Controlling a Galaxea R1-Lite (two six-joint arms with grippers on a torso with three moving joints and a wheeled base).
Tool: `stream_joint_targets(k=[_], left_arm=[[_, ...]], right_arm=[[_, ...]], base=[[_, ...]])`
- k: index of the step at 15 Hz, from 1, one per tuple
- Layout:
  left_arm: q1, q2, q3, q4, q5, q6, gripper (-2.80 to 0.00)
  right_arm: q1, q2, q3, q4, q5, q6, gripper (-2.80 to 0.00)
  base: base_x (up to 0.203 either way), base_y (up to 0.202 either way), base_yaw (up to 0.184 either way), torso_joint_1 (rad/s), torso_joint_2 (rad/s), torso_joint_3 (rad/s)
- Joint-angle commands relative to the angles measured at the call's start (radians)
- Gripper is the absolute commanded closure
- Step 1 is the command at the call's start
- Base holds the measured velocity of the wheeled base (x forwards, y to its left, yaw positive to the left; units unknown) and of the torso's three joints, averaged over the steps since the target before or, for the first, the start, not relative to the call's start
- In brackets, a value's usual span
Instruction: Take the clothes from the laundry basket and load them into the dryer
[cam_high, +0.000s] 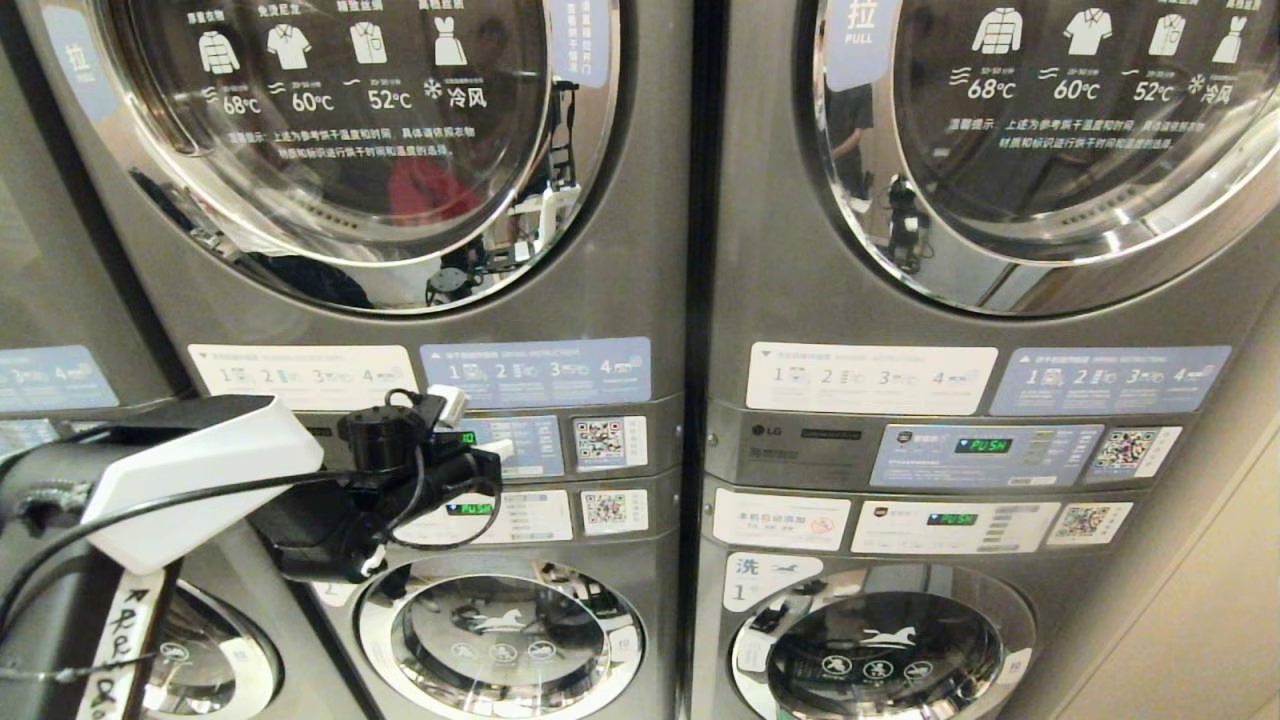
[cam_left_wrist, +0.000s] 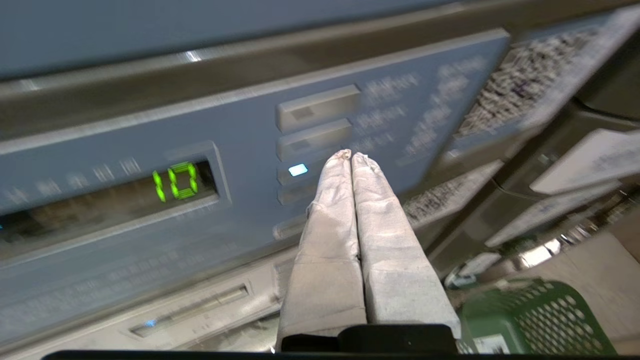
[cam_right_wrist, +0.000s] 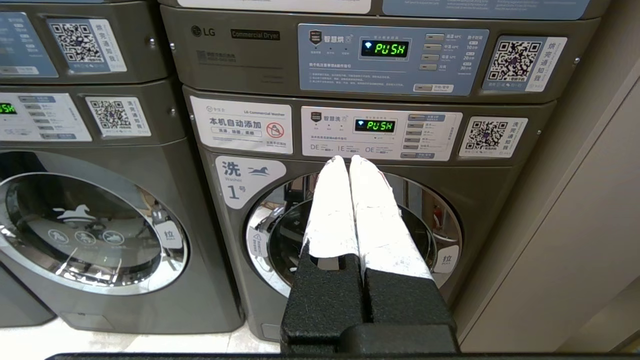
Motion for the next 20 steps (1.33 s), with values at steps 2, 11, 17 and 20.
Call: stream_joint_targets(k=[2,11,17,20], left_arm=[[0.023,-0.036,0.102,-0.058,-0.021,0.001,0.0],[0.014,0.014,0.111,-0.078,-0.017,0.007,0.0],[0.002,0.068,0.046,-0.055,0.005,0.008,0.0],[-0.001,0.082,0.009,-0.024,0.015,0.009,0.0]], right_arm=[[0.0,0.0,0.0,0.0,0.0,-0.001,0.0],[0.0,0.0,0.0,0.0,0.0,-0.001,0.0],[0.0,0.0,0.0,0.0,0.0,-0.001,0.0],[0.0,0.0,0.0,0.0,0.0,-0.001,0.0]], base=[[0.0,0.0,0.0,0.0,0.0,0.0],[0.0,0.0,0.0,0.0,0.0,0.0],[0.0,0.0,0.0,0.0,0.0,0.0],[0.0,0.0,0.0,0.0,0.0,0.0]])
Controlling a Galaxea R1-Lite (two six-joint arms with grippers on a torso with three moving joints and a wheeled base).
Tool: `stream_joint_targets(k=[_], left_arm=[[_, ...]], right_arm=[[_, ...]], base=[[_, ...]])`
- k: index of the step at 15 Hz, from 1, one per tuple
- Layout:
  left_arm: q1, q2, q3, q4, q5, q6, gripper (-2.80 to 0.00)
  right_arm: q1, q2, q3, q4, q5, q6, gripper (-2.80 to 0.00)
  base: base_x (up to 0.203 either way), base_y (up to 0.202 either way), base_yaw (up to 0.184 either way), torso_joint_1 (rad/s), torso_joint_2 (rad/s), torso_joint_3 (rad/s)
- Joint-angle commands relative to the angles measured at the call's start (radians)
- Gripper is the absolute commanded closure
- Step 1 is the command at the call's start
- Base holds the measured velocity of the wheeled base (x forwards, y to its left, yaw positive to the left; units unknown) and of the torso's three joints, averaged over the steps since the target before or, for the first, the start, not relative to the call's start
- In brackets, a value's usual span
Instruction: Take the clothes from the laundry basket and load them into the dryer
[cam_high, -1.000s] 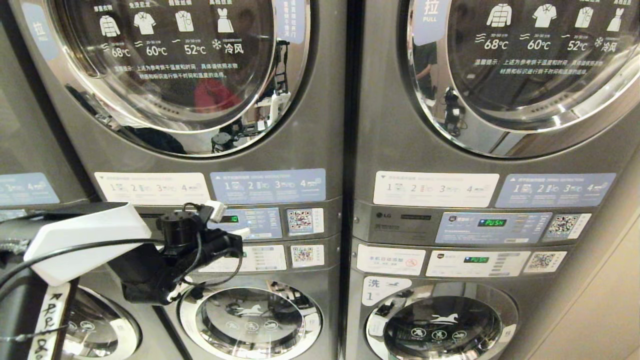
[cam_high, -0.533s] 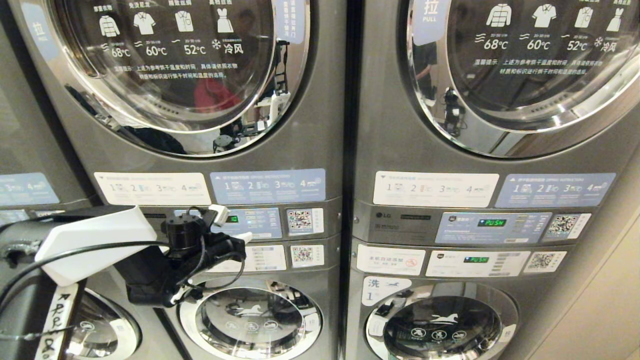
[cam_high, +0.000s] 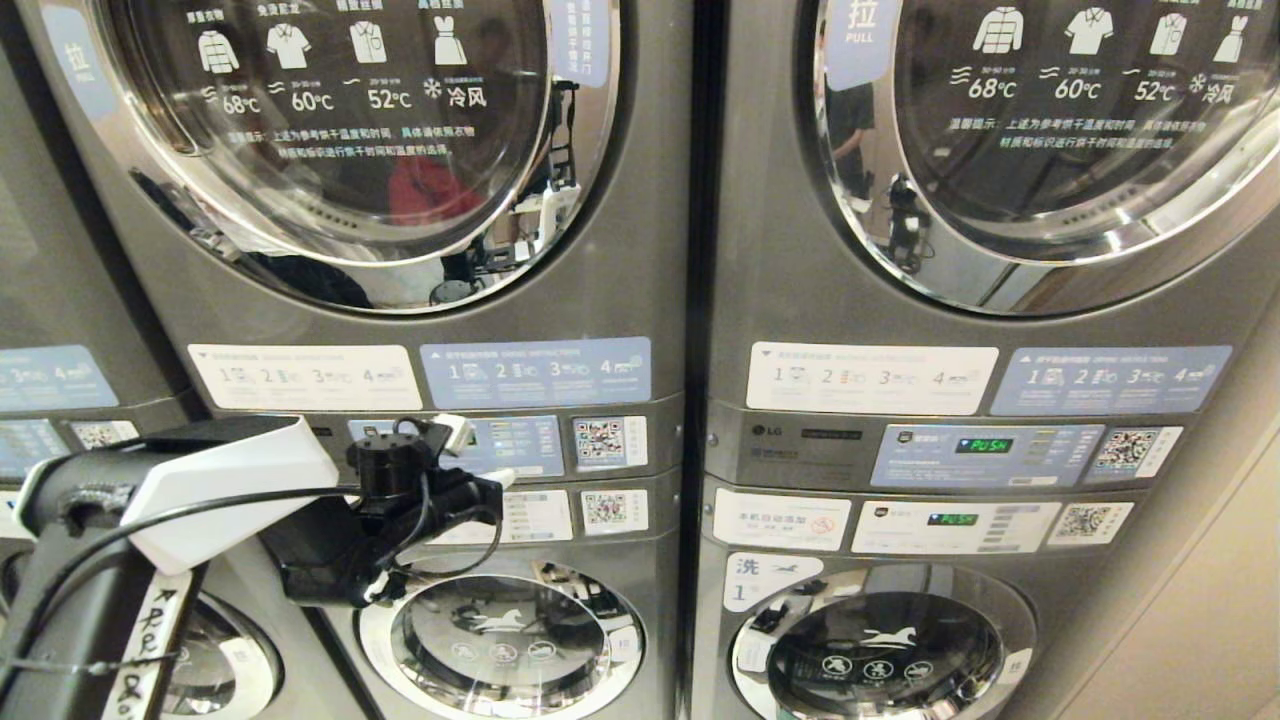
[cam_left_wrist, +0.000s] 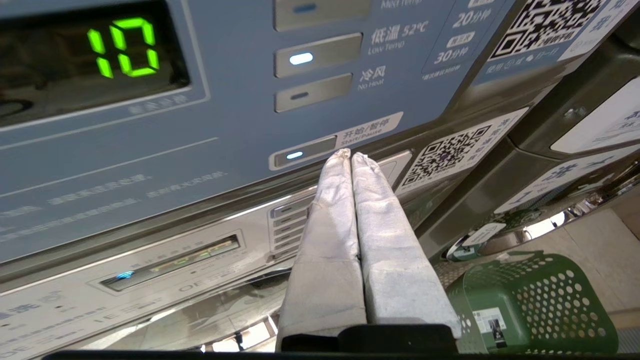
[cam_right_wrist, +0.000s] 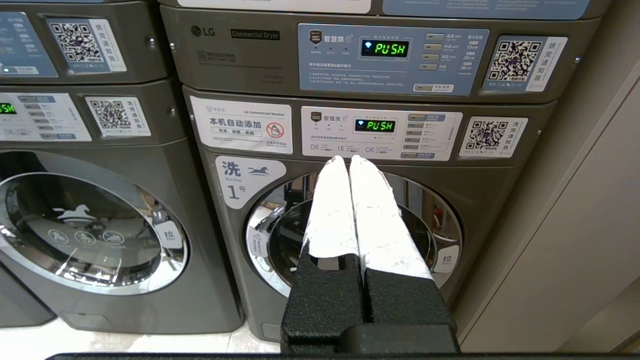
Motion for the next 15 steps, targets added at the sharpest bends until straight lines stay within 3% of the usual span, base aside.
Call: stream_joint_targets(k=[1,15], left_arm=[[-0.006,0.022,-0.036,0.006,0.015,-0.001,0.0],[-0.01,0.059,-0.101,0.051,0.055,-0.004,0.0]], right_arm=[[0.0,0.0,0.0,0.0,0.0,-0.001,0.0],[0.0,0.0,0.0,0.0,0.0,-0.001,0.0]], base=[[0.0,0.0,0.0,0.0,0.0,0.0],[0.0,0.0,0.0,0.0,0.0,0.0]])
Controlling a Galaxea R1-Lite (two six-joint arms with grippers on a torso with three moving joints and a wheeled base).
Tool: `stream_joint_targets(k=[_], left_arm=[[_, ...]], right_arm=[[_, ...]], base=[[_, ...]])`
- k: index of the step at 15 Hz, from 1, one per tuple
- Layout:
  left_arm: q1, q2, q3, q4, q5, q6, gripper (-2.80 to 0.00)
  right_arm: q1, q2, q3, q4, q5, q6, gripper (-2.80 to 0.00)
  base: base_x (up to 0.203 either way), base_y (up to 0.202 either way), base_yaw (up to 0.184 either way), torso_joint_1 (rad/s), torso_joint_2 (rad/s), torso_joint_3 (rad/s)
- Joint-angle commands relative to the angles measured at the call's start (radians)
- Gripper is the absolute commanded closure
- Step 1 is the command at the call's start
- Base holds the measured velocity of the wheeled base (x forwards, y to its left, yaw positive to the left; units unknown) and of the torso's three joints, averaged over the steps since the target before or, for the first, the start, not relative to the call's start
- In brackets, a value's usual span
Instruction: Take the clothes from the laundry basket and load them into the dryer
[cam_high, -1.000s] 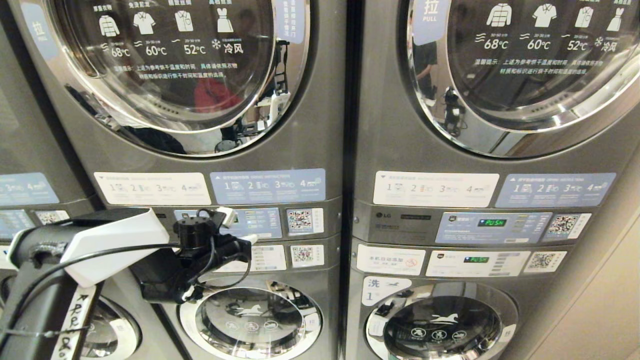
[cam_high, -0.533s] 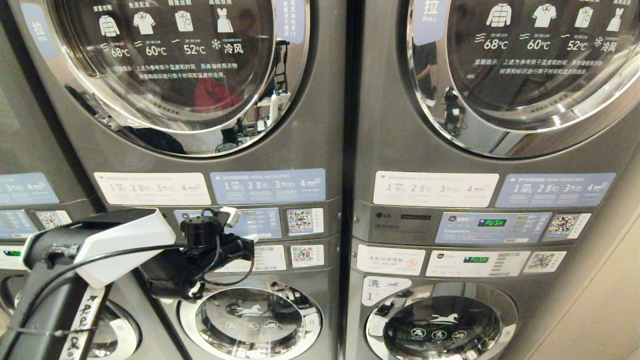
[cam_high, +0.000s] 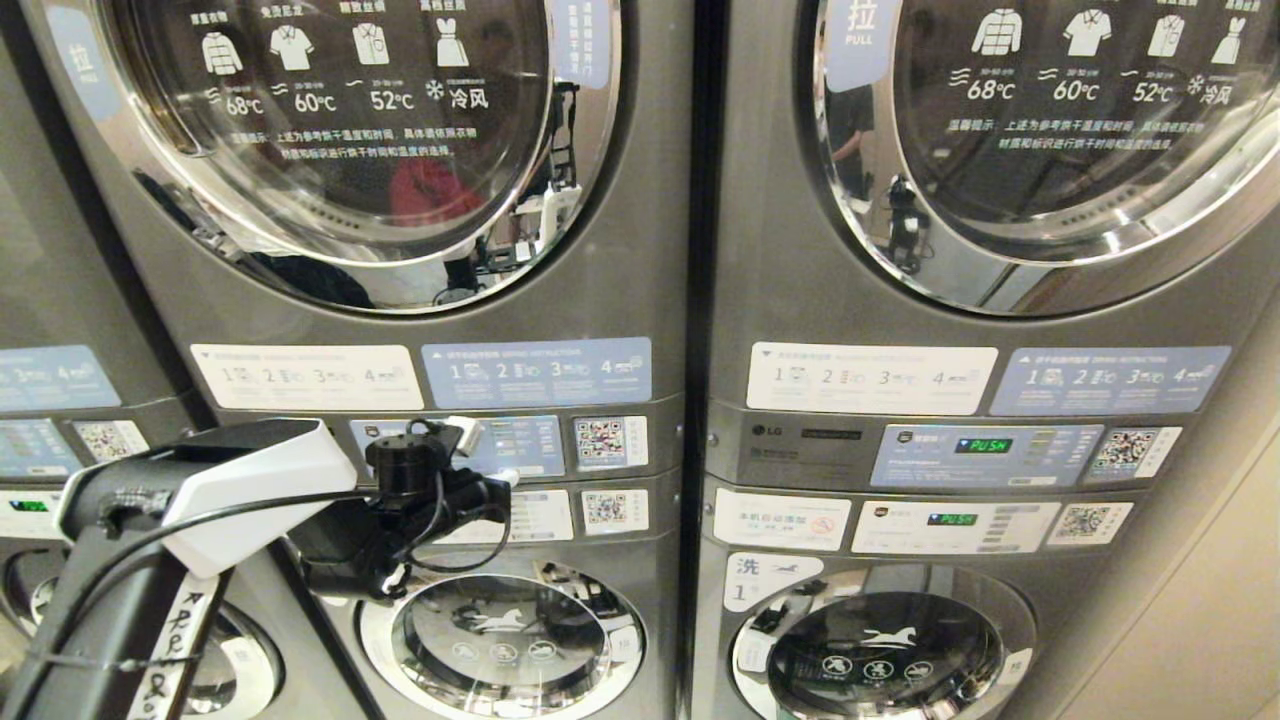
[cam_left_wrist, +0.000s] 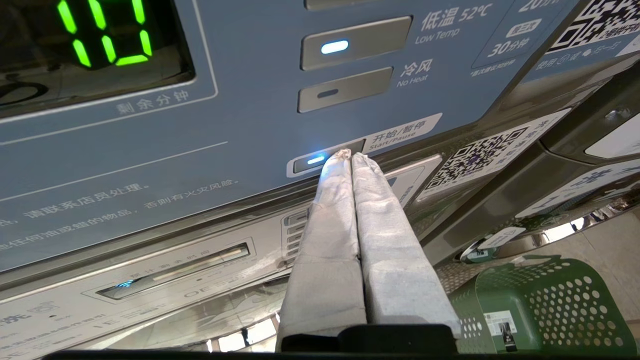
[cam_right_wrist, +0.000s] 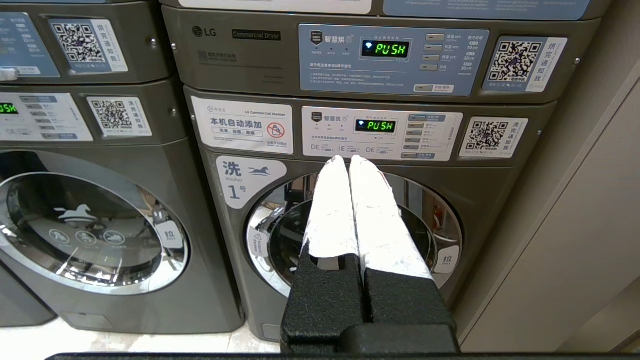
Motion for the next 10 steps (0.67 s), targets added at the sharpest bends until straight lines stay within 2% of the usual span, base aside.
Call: stream_joint_targets(k=[1,4,6,10], left_arm=[[0.0,0.003,-0.007,-0.005,0.0,0.0,0.0],[0.0,0.009,-0.03,0.006,0.0,0.0,0.0],[0.0,-0.001,-0.005,0.004,-0.003,0.003,0.0],[0.006,-0.173,0.219,-0.036,-0.015,0.025,0.0]], right_arm=[[0.0,0.0,0.002,0.0,0.0,-0.001,0.0],[0.0,0.0,0.001,0.0,0.0,-0.001,0.0],[0.0,0.0,0.0,0.0,0.0,-0.001,0.0],[0.0,0.0,0.0,0.0,0.0,-0.001,0.0]], base=[[0.0,0.0,0.0,0.0,0.0,0.0],[0.0,0.0,0.0,0.0,0.0,0.0],[0.0,0.0,0.0,0.0,0.0,0.0],[0.0,0.0,0.0,0.0,0.0,0.0]])
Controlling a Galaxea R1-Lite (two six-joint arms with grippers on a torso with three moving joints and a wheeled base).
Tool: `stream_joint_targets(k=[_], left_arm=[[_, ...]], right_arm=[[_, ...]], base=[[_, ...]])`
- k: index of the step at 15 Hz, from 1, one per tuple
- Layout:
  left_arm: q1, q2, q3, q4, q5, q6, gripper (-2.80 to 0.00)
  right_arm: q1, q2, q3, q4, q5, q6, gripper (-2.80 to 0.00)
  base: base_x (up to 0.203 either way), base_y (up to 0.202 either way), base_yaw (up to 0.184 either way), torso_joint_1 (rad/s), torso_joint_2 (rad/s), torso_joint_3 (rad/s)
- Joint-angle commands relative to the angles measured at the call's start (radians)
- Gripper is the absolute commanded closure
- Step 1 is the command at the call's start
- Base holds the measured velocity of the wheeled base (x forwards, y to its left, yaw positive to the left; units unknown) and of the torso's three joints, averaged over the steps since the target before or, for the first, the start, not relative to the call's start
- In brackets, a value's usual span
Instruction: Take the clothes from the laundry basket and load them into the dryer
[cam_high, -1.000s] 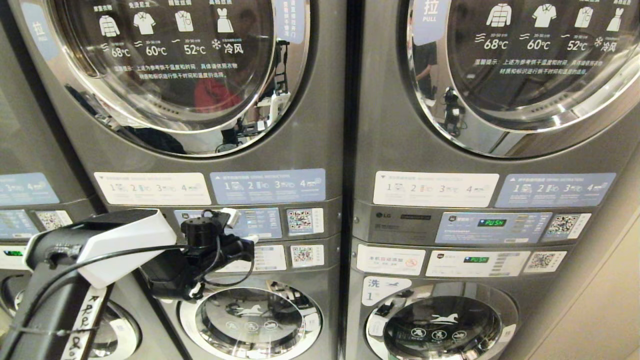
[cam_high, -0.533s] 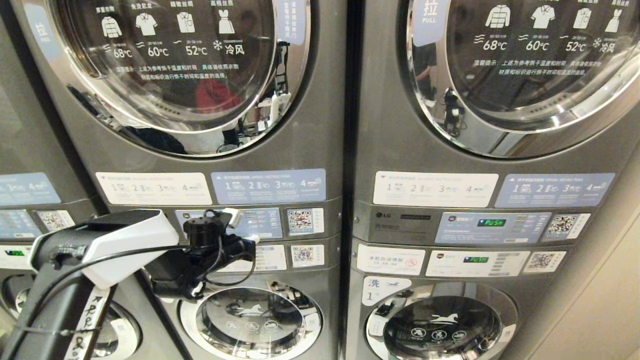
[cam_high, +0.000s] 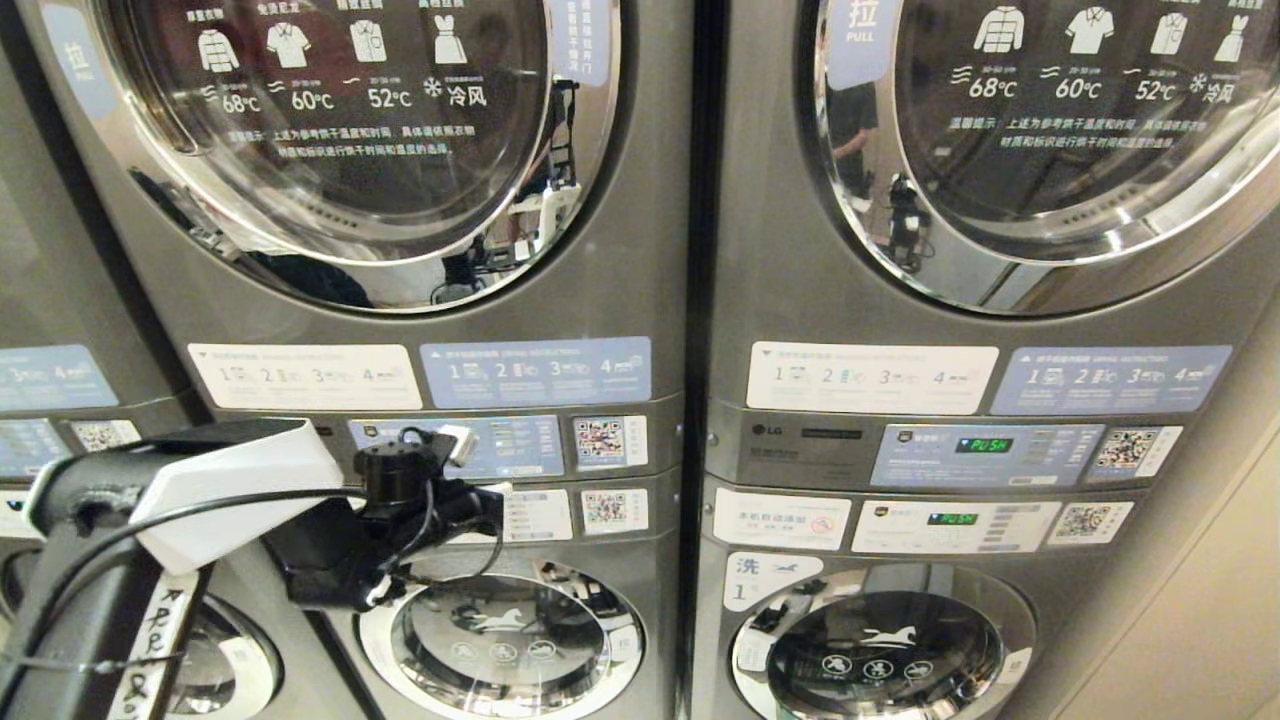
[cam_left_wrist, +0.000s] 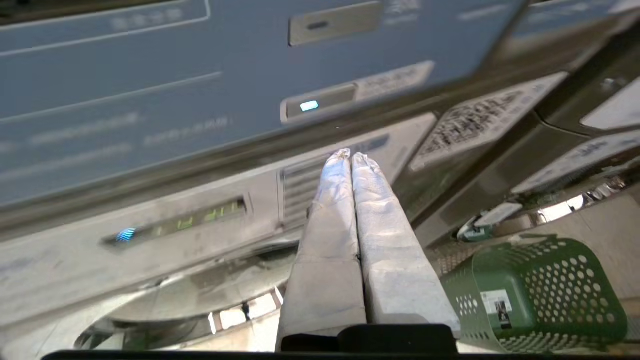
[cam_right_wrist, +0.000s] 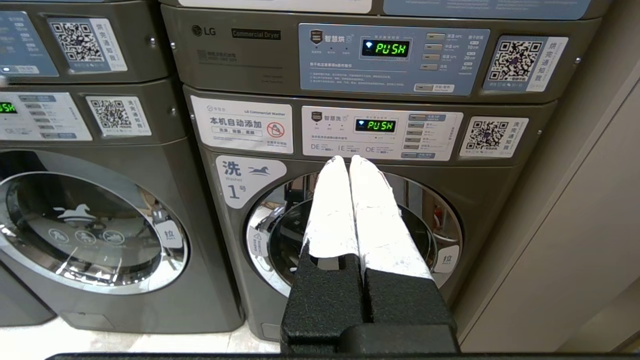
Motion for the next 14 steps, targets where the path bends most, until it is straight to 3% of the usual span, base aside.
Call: stream_joint_targets(k=[1,6,10,11,14], left_arm=[[0.005,-0.17,0.147,-0.044,-0.007,0.002,0.0],[-0.005,-0.619,0.511,-0.093,-0.009,-0.007,0.0],[-0.007,-1.055,0.963,-0.077,0.015,-0.011,0.0],[-0.008,-1.159,1.02,-0.027,0.054,-0.024,0.0],[-0.005,-1.476,1.041,0.211,0.152,-0.065,0.0]], right_arm=[[0.0,0.0,0.0,0.0,0.001,-0.001,0.0],[0.0,0.0,0.0,0.0,0.001,-0.001,0.0],[0.0,0.0,0.002,0.0,0.001,-0.001,0.0],[0.0,0.0,0.0,0.0,0.001,-0.001,0.0],[0.0,0.0,0.0,0.0,0.001,-0.001,0.0]], base=[[0.0,0.0,0.0,0.0,0.0,0.0],[0.0,0.0,0.0,0.0,0.0,0.0],[0.0,0.0,0.0,0.0,0.0,0.0],[0.0,0.0,0.0,0.0,0.0,0.0],[0.0,0.0,0.0,0.0,0.0,0.0]])
